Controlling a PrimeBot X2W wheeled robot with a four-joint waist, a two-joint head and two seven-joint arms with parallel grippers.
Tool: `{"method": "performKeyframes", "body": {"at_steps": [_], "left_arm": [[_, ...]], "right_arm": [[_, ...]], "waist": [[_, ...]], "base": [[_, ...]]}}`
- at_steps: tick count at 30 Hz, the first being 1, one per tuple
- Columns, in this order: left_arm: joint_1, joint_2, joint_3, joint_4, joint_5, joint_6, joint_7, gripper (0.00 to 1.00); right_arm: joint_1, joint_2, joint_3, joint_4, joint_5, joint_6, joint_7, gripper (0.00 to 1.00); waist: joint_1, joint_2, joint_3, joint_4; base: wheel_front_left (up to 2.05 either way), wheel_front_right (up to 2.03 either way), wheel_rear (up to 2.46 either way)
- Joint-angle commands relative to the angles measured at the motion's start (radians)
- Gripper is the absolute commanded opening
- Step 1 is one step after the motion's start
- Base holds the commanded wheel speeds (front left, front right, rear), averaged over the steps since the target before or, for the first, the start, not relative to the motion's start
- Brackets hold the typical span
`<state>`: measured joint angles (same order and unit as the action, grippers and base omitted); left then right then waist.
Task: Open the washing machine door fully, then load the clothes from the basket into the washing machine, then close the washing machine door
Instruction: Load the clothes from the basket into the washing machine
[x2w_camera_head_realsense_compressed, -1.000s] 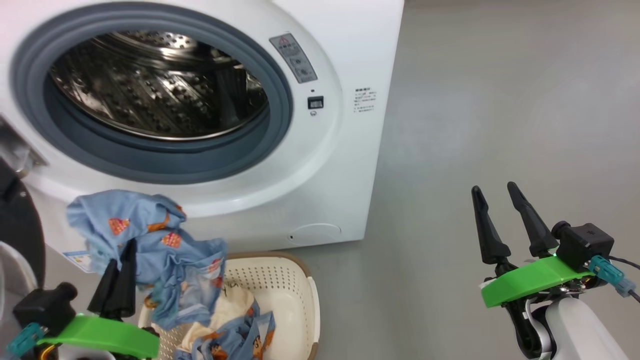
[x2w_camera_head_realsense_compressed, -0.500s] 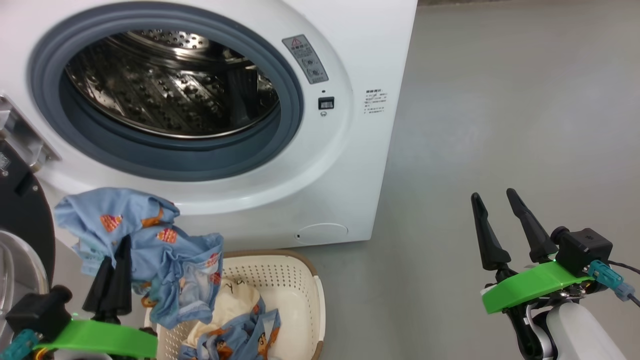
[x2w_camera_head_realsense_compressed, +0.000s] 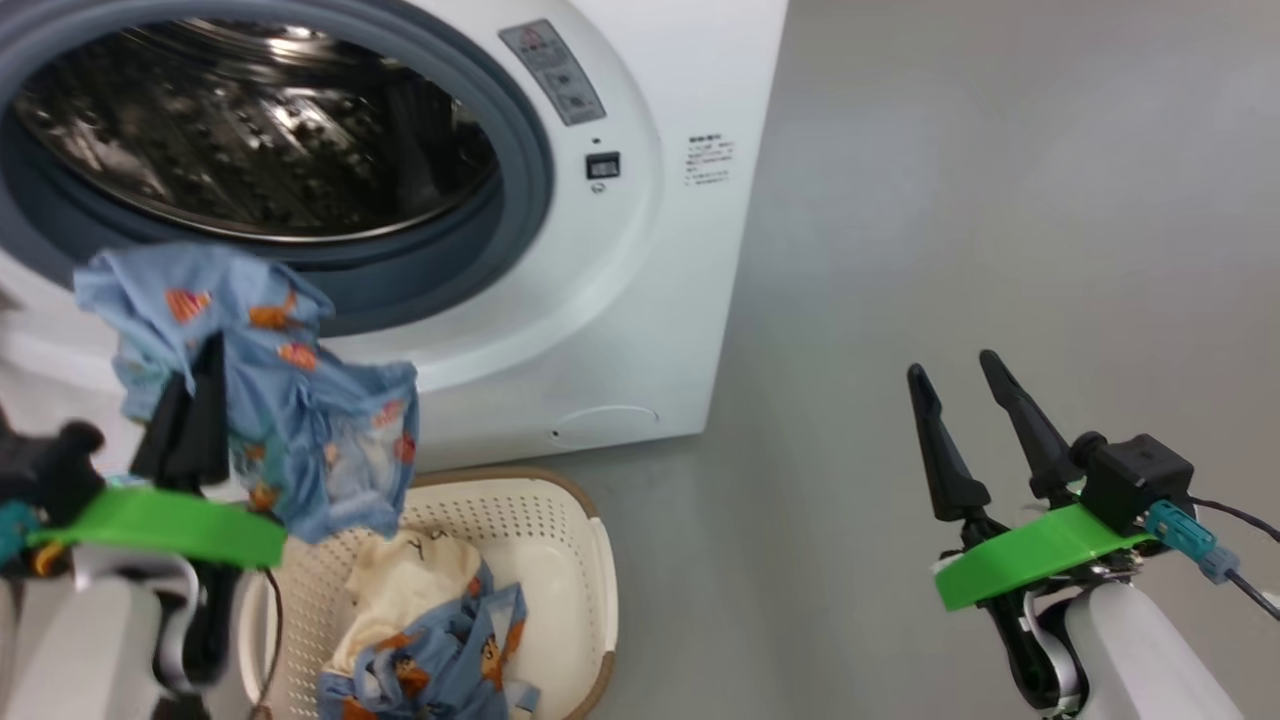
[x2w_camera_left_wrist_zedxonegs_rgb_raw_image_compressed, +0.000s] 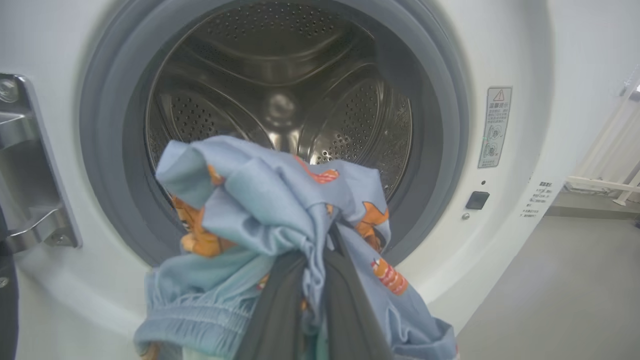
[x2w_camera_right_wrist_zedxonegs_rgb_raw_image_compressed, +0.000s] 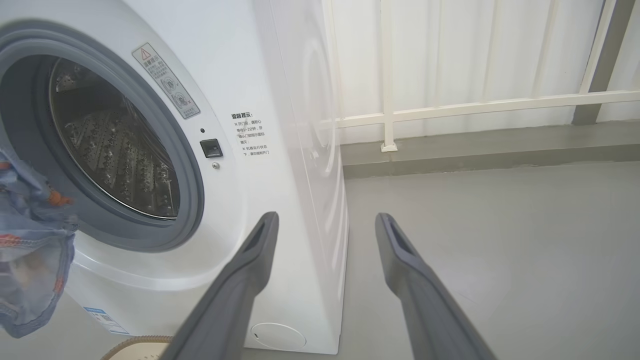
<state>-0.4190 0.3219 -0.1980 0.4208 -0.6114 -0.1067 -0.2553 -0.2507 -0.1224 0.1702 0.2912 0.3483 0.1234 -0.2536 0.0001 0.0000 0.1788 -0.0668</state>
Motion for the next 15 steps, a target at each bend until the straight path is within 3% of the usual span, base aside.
{"method": "performKeyframes", "body": {"at_steps": [1,9,15], "left_arm": [[-0.094,0.046,0.031,0.025,0.004,-0.011,-0.006,0.0],[-0.311,0.07,-0.002,0.169,-0.029,-0.023,-0.006,0.0],[-0.488,0.142,-0.057,0.222,-0.047,-0.024,-0.006,0.0]], "right_arm": [[-0.032,0.009,0.03,-0.035,-0.016,0.007,-0.008,1.0],[-0.055,0.037,0.031,-0.071,-0.056,0.007,-0.008,1.0],[-0.08,0.063,0.031,-0.111,-0.092,0.007,-0.008,1.0]], "waist": [[-0.0001,0.0,0.053,-0.043],[-0.0001,0.0,0.175,-0.09],[-0.0001,0.0,0.302,-0.135]], "base": [[0.0,0.0,0.0],[0.0,0.0,0.0],[0.0,0.0,0.0]]}}
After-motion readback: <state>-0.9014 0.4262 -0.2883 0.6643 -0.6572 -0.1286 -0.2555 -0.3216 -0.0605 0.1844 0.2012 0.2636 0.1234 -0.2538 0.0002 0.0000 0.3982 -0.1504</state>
